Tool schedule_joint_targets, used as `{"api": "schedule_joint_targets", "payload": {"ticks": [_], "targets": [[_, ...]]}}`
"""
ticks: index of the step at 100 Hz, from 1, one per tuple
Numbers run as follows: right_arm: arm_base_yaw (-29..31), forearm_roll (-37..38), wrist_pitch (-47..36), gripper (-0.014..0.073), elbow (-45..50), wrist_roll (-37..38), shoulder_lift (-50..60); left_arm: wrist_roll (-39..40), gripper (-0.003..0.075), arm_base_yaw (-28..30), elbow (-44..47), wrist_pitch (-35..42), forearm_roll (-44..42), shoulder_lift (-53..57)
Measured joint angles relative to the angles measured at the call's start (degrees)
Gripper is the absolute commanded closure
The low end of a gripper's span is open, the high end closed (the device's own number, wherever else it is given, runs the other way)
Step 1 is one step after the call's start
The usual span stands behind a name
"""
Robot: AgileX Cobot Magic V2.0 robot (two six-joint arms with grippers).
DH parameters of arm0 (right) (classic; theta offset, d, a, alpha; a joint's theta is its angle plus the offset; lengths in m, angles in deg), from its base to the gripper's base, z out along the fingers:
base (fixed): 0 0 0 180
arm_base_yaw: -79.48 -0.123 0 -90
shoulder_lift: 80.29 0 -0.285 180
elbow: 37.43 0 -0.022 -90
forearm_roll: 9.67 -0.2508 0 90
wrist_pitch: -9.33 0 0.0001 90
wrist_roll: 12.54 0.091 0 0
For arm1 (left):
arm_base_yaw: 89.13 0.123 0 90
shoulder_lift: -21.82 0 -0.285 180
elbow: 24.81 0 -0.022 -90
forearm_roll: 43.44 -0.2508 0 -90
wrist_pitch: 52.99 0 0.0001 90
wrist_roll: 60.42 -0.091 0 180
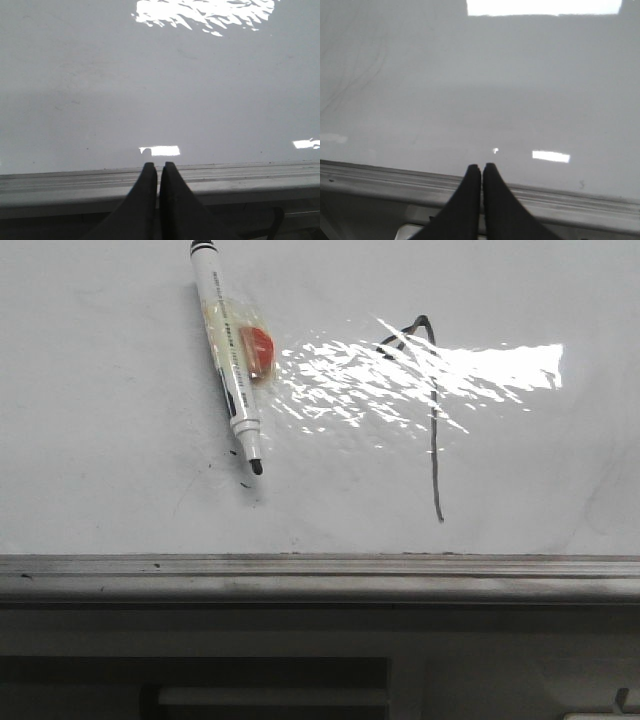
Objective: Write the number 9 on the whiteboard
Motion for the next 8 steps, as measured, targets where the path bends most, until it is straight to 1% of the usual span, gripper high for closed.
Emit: {"api": "schedule_joint_targets", "payload": {"ticks": [8], "targets": [[0.0,0.0,0.0,0.0635,0.0,0.0,0.0,0.0,0.0741,0.0,0.0,0.0,0.0,0.0]]}}
